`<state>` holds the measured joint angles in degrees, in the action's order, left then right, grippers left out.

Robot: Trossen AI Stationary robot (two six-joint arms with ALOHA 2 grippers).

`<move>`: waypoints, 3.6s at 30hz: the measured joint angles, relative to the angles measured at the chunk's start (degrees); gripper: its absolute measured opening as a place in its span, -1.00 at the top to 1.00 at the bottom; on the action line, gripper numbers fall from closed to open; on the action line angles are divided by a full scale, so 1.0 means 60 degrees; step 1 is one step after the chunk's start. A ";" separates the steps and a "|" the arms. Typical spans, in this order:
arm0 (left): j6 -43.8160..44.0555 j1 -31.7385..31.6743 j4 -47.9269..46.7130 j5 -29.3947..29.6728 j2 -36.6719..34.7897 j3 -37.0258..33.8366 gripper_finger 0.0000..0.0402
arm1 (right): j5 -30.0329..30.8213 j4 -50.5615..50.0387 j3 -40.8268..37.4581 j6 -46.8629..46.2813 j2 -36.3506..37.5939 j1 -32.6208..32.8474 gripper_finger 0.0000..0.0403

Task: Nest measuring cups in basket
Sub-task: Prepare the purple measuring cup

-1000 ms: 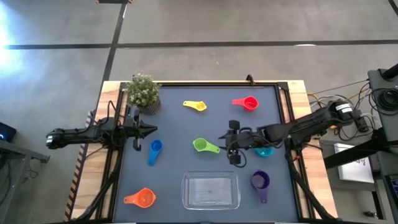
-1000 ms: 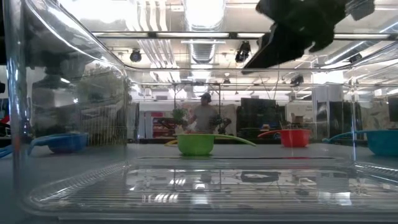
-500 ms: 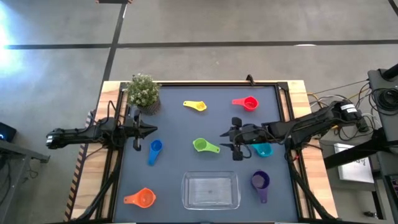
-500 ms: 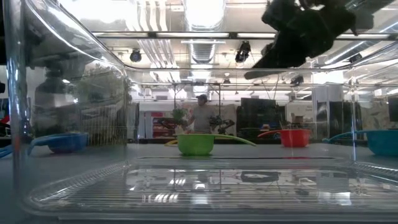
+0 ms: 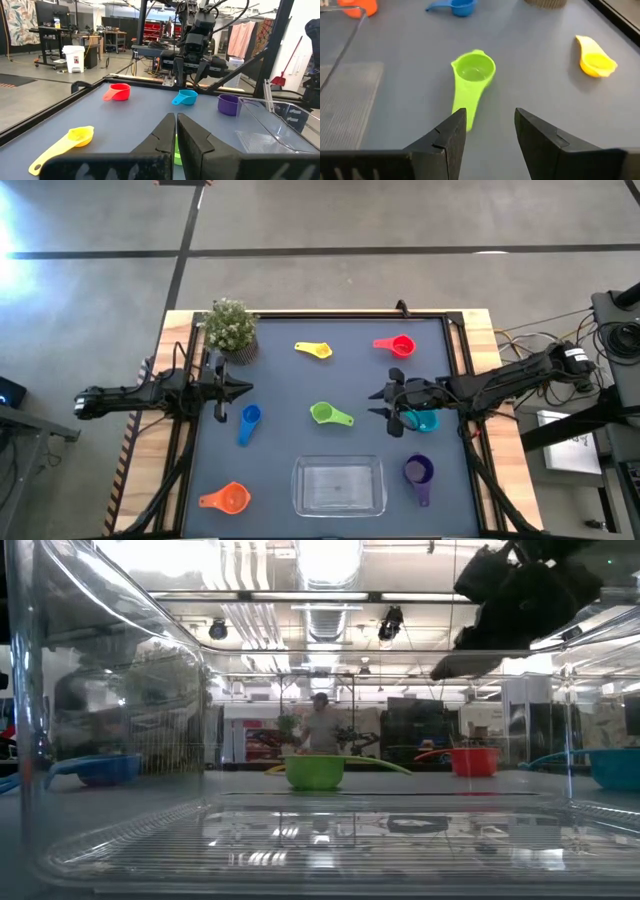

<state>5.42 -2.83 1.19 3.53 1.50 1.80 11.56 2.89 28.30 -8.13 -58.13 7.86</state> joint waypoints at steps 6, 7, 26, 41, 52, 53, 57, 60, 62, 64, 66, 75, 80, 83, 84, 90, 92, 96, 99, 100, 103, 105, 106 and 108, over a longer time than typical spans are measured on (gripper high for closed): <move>0.0000 -0.0003 0.0007 0.0001 0.0000 0.0000 1.00 | 0.0678 -0.1847 0.0065 -0.1217 0.0533 -0.0003 0.29; 0.0002 -0.0002 0.0004 0.0000 0.0000 0.0000 1.00 | 0.0678 -0.2052 0.0096 -0.1383 0.0581 -0.0002 0.30; 0.0002 0.0000 0.0004 0.0000 0.0004 0.0000 1.00 | 0.0568 -0.7188 0.1324 -0.3422 0.0532 -0.0003 0.30; 0.0002 -0.0003 0.0004 0.0004 0.0004 0.0000 1.00 | -0.0758 -0.9543 0.1618 -0.4309 0.0484 -0.0003 0.30; 0.0002 -0.0003 0.0004 0.0002 0.0004 0.0000 1.00 | -0.1000 -1.0863 0.1760 -0.4169 0.0350 -0.0003 0.30; 0.0000 -0.0002 0.0004 0.0000 0.0004 0.0000 1.00 | -0.1000 -1.0851 0.1711 -0.4169 0.0350 -0.0003 0.30; 0.0001 -0.0004 0.0004 0.0000 0.0004 0.0000 1.00 | -0.1000 -1.0634 0.1518 -0.4088 0.0350 -0.0003 0.30; 0.0002 -0.0003 0.0004 0.0000 0.0004 0.0000 1.00 | -0.1003 -1.0331 0.1521 -0.3849 0.0361 0.0004 0.30; 0.0000 -0.0002 0.0004 0.0002 0.0004 0.0000 1.00 | -0.1128 -1.0135 0.1562 -0.3657 0.0361 0.0022 0.30; 0.0000 -0.0002 0.0004 0.0000 0.0004 0.0000 1.00 | -0.1608 -1.0082 0.1591 -0.3466 0.0364 0.0026 0.30; 0.0002 -0.0003 0.0004 0.0004 0.0004 0.0000 1.00 | -0.2079 -1.0036 0.1591 -0.3382 0.0365 0.0148 0.30; 0.0000 -0.0002 0.0004 0.0002 0.0004 0.0000 1.00 | -0.2326 -0.8994 0.1823 -0.4211 0.0365 0.2106 0.30; 0.0001 -0.0003 0.0004 0.0004 0.0004 0.0000 1.00 | -0.2184 -0.8007 0.1908 -0.4467 0.0339 0.3311 0.30; 0.0000 0.0000 0.0004 0.0002 0.0004 0.0000 1.00 | -0.2175 -0.7858 0.1908 -0.4464 0.0139 0.3882 0.30; 0.0002 -0.0001 0.0004 0.0002 0.0004 0.0000 1.00 | -0.2161 -0.7851 0.1908 -0.4460 0.0046 0.4040 0.30; 0.0002 -0.0002 0.0004 0.0004 0.0004 0.0000 1.00 | -0.2069 -0.7248 0.1908 -0.4391 -0.0825 0.4590 0.30; 0.0002 -0.0004 0.0004 0.0004 0.0004 0.0000 1.00 | -0.2071 -0.7045 0.1908 -0.4290 -0.1136 0.4661 0.30; 0.0002 0.0000 0.0004 0.0000 0.0004 0.0000 1.00 | -0.2075 -0.6832 0.1908 -0.4177 -0.1698 0.4674 0.30; 0.0001 -0.0001 0.0004 0.0000 0.0004 0.0000 1.00 | -0.2075 -0.6848 0.1908 -0.4141 -0.1974 0.4670 0.30; 0.0001 -0.0004 0.0004 0.0002 0.0004 0.0000 1.00 | -0.2075 -0.6848 0.1908 -0.4130 -0.2039 0.4670 0.30; 0.0000 -0.0002 0.0004 0.0000 0.0004 0.0000 1.00 | -0.1981 -0.6847 0.1908 -0.4102 -0.2137 0.4670 0.31; -0.0001 -0.0003 0.0004 0.0004 0.0004 0.0000 1.00 | -0.1877 -0.6850 0.1904 -0.4045 -0.2144 0.4670 0.33; -0.0002 -0.0004 0.0004 0.0000 0.0004 0.0000 1.00 | -0.1835 -0.6845 0.1904 -0.4023 -0.2138 0.4670 0.35; -0.0002 0.0000 0.0004 0.0004 0.0004 0.0000 1.00 | -0.1768 -0.6857 0.1904 -0.4008 -0.2109 0.4670 0.40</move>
<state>5.41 -2.83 1.21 3.55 1.52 1.80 0.96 -38.25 39.72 -32.18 -70.78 35.88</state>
